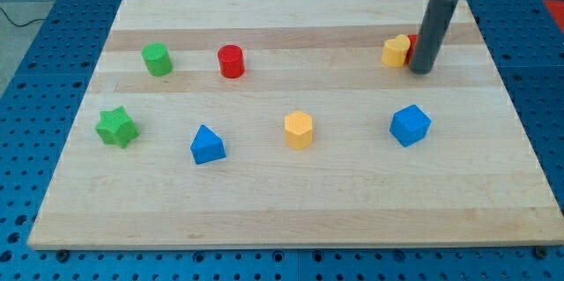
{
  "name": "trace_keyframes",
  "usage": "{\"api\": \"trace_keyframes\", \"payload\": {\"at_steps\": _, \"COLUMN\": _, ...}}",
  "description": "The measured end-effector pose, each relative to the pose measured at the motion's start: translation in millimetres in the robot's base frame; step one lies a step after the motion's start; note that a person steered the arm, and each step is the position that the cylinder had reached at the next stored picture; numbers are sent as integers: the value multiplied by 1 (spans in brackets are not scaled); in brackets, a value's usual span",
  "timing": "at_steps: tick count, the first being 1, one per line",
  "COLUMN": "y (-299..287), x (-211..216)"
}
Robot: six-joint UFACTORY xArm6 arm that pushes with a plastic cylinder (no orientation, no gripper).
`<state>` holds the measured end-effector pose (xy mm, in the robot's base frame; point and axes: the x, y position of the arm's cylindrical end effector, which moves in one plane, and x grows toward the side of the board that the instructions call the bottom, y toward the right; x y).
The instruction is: Move the yellow heart below the red star
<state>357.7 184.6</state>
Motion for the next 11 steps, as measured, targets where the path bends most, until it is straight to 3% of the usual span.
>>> {"api": "trace_keyframes", "payload": {"at_steps": 1, "y": 0, "x": -24}}
{"api": "trace_keyframes", "payload": {"at_steps": 2, "y": 9, "x": -20}}
{"api": "trace_keyframes", "payload": {"at_steps": 3, "y": 46, "x": 16}}
{"api": "trace_keyframes", "payload": {"at_steps": 4, "y": 30, "x": 36}}
{"api": "trace_keyframes", "payload": {"at_steps": 5, "y": -70, "x": 33}}
{"api": "trace_keyframes", "payload": {"at_steps": 6, "y": -137, "x": 0}}
{"api": "trace_keyframes", "payload": {"at_steps": 7, "y": -134, "x": -39}}
{"api": "trace_keyframes", "payload": {"at_steps": 8, "y": -102, "x": -46}}
{"api": "trace_keyframes", "payload": {"at_steps": 11, "y": -22, "x": -9}}
